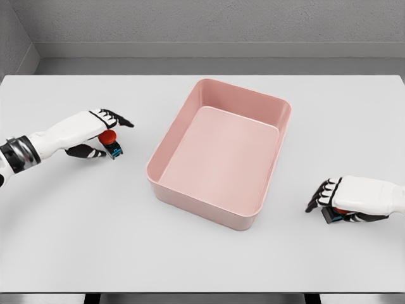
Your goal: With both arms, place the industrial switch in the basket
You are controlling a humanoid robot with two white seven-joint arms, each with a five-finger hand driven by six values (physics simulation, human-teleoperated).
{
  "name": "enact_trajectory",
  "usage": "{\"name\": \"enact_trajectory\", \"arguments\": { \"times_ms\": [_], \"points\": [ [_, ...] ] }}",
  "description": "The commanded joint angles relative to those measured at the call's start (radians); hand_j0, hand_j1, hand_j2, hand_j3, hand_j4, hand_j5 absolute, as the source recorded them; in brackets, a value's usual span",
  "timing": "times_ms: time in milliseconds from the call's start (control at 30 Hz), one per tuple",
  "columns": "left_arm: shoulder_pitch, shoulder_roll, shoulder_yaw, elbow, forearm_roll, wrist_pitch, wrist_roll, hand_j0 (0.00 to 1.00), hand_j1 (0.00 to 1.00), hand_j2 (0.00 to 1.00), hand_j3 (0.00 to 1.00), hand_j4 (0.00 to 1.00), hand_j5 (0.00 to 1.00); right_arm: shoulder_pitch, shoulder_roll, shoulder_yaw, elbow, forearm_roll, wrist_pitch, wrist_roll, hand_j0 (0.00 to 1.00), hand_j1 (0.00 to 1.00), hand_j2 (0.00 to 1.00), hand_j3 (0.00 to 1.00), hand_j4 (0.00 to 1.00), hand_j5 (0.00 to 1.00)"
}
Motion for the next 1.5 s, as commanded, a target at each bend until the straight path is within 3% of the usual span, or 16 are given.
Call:
{"name": "enact_trajectory", "arguments": {
  "times_ms": [0,133,600,1133,1467],
  "points": [
    [0.000,0.004,0.002,0.000,0.007,0.001,-0.004,0.73,0.73,0.73,0.73,0.73,0.73,0.000,-0.006,-0.001,-0.003,-0.005,0.001,0.008,0.68,0.68,0.68,0.68,0.68,0.68],
    [0.000,0.004,0.000,-0.001,0.007,0.001,-0.004,0.73,0.73,0.73,0.73,0.73,0.73,0.000,-0.008,-0.003,-0.003,-0.005,0.001,0.015,0.62,0.62,0.62,0.62,0.62,0.62],
    [0.000,0.006,0.006,-0.001,0.010,0.001,-0.019,0.54,0.54,0.54,0.54,0.54,0.54,-0.002,-0.013,-0.017,-0.003,-0.005,0.001,0.033,0.43,0.43,0.43,0.43,0.43,0.43],
    [-0.014,0.016,0.009,-0.001,0.029,0.001,-0.019,0.49,0.49,0.49,0.49,0.49,0.49,-0.006,-0.028,-0.089,-0.003,-0.014,0.001,0.042,0.43,0.43,0.43,0.43,0.43,0.43],
    [-0.074,0.038,0.011,-0.001,0.066,0.001,-0.018,0.49,0.49,0.49,0.49,0.49,0.49,-0.012,-0.023,-0.141,-0.003,-0.017,0.001,0.048,0.43,0.43,0.43,0.43,0.43,0.43]
  ]
}}
